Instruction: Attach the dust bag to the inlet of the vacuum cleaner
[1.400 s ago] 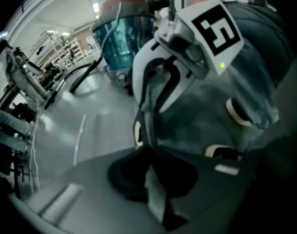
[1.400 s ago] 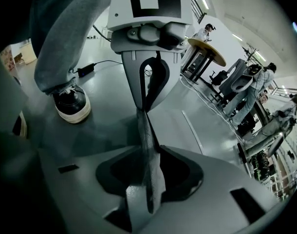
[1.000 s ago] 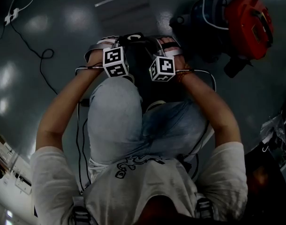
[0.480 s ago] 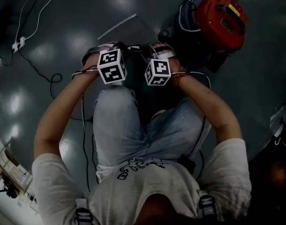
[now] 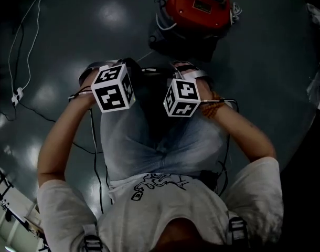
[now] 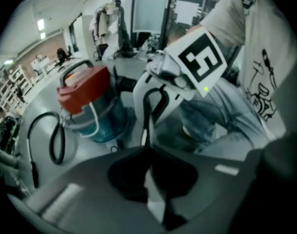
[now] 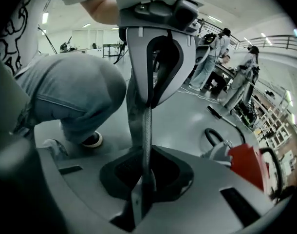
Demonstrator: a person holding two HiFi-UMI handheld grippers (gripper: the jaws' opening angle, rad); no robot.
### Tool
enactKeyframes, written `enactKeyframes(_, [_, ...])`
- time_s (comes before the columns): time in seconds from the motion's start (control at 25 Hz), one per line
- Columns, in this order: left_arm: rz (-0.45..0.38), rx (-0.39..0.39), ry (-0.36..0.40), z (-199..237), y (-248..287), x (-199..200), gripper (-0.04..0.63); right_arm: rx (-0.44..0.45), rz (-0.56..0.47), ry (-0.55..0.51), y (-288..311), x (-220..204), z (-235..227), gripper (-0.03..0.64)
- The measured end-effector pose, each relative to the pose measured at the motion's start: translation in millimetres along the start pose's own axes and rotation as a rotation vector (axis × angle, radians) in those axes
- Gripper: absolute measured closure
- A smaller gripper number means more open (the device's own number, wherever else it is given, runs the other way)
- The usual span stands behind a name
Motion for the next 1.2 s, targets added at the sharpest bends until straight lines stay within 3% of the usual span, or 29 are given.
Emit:
enactKeyframes(0.16, [-0.02, -0.065, 0.15, -5, 14, 47, 0.58, -0.041, 0.061, 0.108, -41, -36, 9, 0.581])
enactKeyframes(0.32, [-0.051, -0.087, 0.23, -8, 35, 89, 0.58, -0.068, 0.127, 0.181, -68, -76, 17, 0.581])
enactKeyframes(0.56, [-0.071, -0.019, 0.348, -4, 65, 148, 0.58, -0.166, 0.225, 0.266, -99, -132, 15, 0.581])
enactKeyframes(0.8, [-0.093, 0.079, 0.326, 24, 60, 175, 0.58, -0.252, 0.265, 0.269, -117, -149, -18, 0.581])
enactKeyframes(1.2, [-0.087, 0.104, 0.265, 43, 78, 165, 0.579, -0.233, 0.307, 0.231, -92, -160, -35, 0.581])
Point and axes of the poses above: the fingertips, and each gripper's own axes: y forward along the fingers, z to its left, x out of its top, the point moved 3 cm from there along -y, backward along the fingers
